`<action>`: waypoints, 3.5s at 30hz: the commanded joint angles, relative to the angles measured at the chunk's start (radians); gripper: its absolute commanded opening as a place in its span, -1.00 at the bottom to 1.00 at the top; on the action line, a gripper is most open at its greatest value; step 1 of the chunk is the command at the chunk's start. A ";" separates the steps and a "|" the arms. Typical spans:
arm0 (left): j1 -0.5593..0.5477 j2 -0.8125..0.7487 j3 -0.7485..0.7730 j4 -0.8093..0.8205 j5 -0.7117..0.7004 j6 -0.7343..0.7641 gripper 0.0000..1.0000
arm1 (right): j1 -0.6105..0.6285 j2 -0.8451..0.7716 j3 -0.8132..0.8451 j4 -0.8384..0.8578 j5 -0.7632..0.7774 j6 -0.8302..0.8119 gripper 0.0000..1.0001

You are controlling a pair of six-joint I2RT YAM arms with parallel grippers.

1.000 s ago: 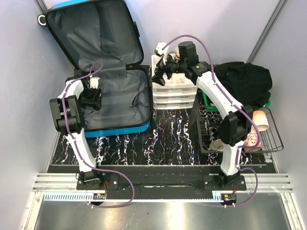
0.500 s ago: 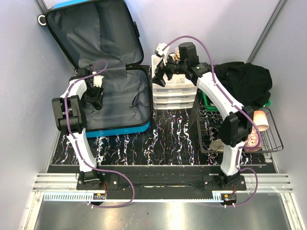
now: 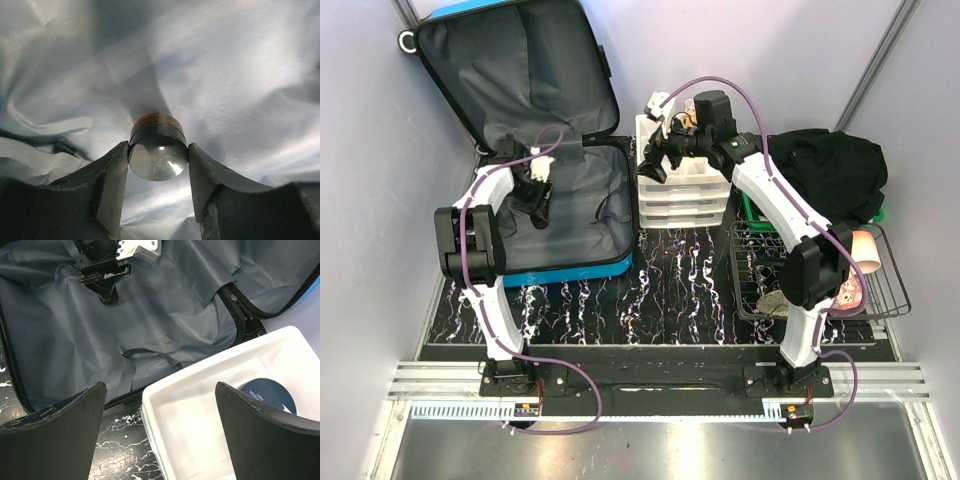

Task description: Open, take out, and arrange the luggage

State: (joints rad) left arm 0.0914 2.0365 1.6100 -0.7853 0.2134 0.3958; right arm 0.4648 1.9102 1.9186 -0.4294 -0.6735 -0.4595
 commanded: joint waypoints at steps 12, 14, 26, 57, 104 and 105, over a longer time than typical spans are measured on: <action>-0.160 -0.203 0.313 -0.225 0.305 -0.012 -0.65 | 0.006 -0.168 -0.243 0.274 -0.023 0.007 0.98; -0.198 -0.226 0.361 -0.249 0.325 -0.011 -0.65 | 0.006 -0.178 -0.266 0.305 -0.026 0.021 0.97; -0.399 -0.305 0.372 -0.224 0.386 -0.025 -0.65 | -0.044 -0.333 -0.437 0.362 -0.011 -0.004 0.96; -0.935 0.090 0.107 0.133 -0.058 0.121 -0.35 | -0.357 -0.907 -0.848 0.027 0.124 0.105 0.97; -0.104 -0.493 0.083 0.247 0.554 -0.357 0.89 | 0.024 -0.197 -0.670 0.073 0.287 -0.136 0.81; -0.104 -0.493 0.083 0.247 0.558 -0.359 0.90 | 0.038 -0.188 -0.684 0.099 0.311 -0.140 0.81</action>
State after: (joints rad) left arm -0.0036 1.5845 1.6905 -0.6163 0.7048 0.0788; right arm 0.4725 1.6791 1.2194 -0.4171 -0.4938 -0.5659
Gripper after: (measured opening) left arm 0.945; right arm 0.907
